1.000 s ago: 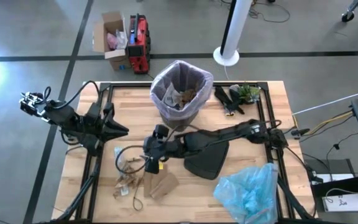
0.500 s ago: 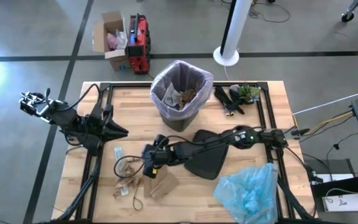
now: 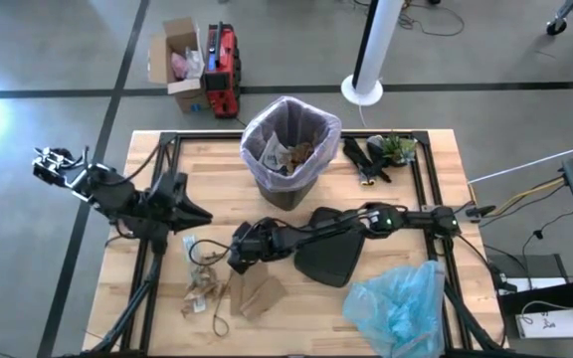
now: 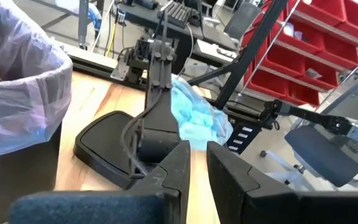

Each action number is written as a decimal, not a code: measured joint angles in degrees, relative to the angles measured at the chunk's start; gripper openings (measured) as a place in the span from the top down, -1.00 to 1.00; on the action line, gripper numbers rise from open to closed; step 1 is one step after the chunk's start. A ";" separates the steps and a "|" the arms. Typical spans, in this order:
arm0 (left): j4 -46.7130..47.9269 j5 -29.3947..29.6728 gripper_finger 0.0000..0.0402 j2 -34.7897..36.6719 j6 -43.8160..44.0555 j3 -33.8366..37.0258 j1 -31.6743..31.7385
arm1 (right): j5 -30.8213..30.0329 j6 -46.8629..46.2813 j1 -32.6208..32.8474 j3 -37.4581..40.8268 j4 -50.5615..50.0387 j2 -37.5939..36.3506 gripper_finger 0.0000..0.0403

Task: Place trash/remove bag and relplace
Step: Put the white paper into the black trash bin

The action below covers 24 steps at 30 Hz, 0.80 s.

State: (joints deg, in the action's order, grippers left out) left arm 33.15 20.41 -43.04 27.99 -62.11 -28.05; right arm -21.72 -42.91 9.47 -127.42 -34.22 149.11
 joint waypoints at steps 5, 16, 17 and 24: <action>0.04 -0.08 0.81 -1.35 0.00 0.00 0.00 | 0.23 -3.00 0.32 -0.19 -2.17 0.60 -0.38; -0.04 -0.07 0.81 -1.16 -0.21 0.02 0.00 | 1.91 1.97 0.66 -0.25 -4.38 -0.22 0.64; -0.05 -0.07 0.81 -1.10 -0.25 0.02 0.00 | 2.49 3.21 0.71 -0.68 -4.75 -0.48 0.75; -0.07 -0.01 0.81 -0.81 -0.48 0.02 0.02 | 3.30 18.13 0.93 -7.26 -5.83 -4.39 0.95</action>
State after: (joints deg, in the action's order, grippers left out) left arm 33.08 20.40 -43.85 27.51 -62.08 -28.03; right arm -18.42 -24.78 10.40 -134.68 -40.05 144.72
